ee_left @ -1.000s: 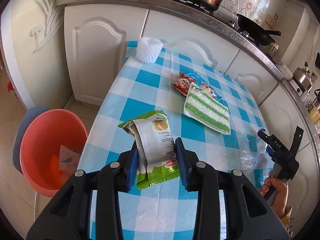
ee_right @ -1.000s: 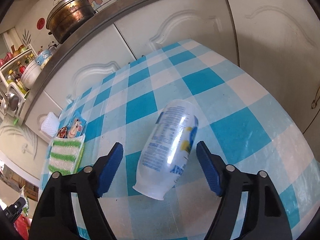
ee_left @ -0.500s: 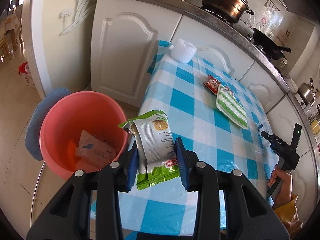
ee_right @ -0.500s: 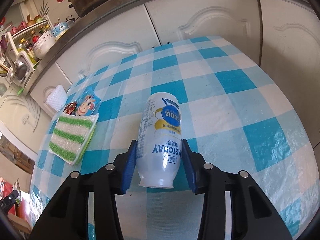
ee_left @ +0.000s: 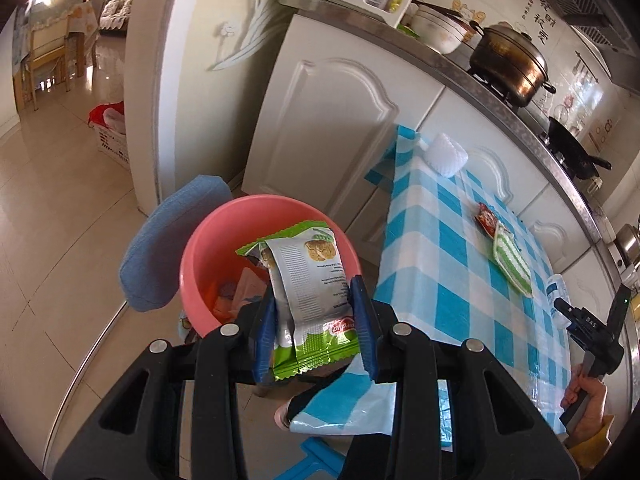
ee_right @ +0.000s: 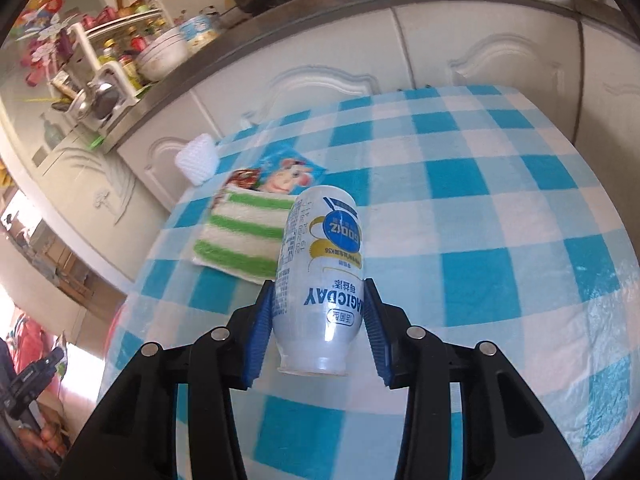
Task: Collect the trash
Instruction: 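Drop the wrapper and white bottle into the red bucket with both grippers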
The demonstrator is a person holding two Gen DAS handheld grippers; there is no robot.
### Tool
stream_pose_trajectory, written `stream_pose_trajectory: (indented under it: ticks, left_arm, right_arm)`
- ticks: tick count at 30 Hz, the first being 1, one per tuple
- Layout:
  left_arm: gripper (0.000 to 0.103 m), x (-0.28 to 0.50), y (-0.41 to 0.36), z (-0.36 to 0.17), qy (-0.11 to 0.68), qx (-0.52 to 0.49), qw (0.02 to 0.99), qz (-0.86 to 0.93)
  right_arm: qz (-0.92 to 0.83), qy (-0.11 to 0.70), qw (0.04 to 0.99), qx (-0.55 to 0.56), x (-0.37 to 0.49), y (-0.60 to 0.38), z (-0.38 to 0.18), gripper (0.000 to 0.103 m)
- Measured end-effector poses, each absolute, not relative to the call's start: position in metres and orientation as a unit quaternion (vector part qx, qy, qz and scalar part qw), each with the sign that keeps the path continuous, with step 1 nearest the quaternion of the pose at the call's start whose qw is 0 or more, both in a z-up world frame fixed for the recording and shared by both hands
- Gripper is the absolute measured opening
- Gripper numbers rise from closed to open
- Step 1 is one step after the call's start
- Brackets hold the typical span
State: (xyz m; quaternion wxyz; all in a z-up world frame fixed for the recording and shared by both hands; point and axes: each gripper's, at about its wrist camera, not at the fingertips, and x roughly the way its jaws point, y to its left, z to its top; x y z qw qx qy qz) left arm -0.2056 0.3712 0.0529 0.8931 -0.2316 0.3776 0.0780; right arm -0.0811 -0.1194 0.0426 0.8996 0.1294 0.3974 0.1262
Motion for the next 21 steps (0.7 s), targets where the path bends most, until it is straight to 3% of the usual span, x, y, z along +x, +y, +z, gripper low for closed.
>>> stream_pose_trajectory:
  ticks: [10, 21]
  left_arm:
    - [0.037, -0.205, 0.416, 0.056, 0.345, -0.244, 0.898, 0.126]
    - [0.037, -0.172, 0.425, 0.028, 0.365, -0.263, 0.885, 0.123]
  right_arm:
    - [0.302, 0.381, 0.873, 0.027, -0.081, 0.051, 0.100, 0.044]
    - [0.397, 0.419, 0.814, -0.064, -0.073, 0.190, 0.065, 0.044]
